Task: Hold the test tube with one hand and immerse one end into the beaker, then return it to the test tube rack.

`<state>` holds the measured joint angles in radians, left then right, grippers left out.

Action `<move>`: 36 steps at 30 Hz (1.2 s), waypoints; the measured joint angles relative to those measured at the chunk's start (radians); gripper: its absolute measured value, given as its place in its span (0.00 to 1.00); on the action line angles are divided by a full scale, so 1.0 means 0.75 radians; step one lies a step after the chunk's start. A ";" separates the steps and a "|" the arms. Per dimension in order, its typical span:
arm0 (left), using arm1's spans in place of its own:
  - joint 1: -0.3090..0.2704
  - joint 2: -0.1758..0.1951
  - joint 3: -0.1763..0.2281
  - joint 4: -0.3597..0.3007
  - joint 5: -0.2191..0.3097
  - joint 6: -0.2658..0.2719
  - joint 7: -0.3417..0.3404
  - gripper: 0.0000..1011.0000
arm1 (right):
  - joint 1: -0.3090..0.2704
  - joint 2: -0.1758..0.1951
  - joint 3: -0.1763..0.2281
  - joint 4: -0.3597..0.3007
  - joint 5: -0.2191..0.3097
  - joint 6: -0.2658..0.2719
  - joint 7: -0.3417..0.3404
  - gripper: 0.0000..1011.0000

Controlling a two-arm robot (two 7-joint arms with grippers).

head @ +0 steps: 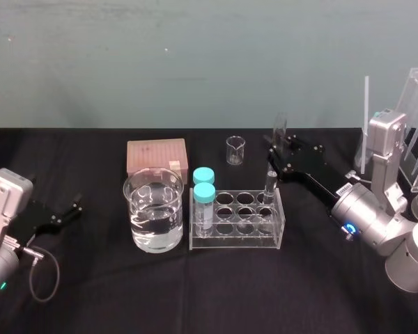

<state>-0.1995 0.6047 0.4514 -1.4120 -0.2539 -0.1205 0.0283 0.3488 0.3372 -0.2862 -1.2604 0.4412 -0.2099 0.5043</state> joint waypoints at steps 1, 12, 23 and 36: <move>0.000 0.000 0.000 0.000 0.000 0.000 0.000 0.99 | 0.002 -0.002 0.000 0.009 -0.002 -0.003 0.000 0.22; 0.000 0.000 0.000 0.000 0.000 0.000 0.000 0.99 | 0.018 -0.028 -0.001 0.072 -0.006 -0.028 0.010 0.22; 0.000 0.000 0.000 0.000 0.000 0.000 0.000 0.99 | 0.016 -0.036 -0.001 0.094 -0.010 -0.028 0.017 0.22; 0.000 0.000 0.000 0.000 0.000 0.000 0.000 0.99 | 0.021 -0.043 -0.011 0.131 -0.017 -0.010 0.022 0.22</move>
<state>-0.1995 0.6047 0.4514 -1.4120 -0.2539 -0.1205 0.0282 0.3642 0.3052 -0.2946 -1.1620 0.4283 -0.2174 0.5211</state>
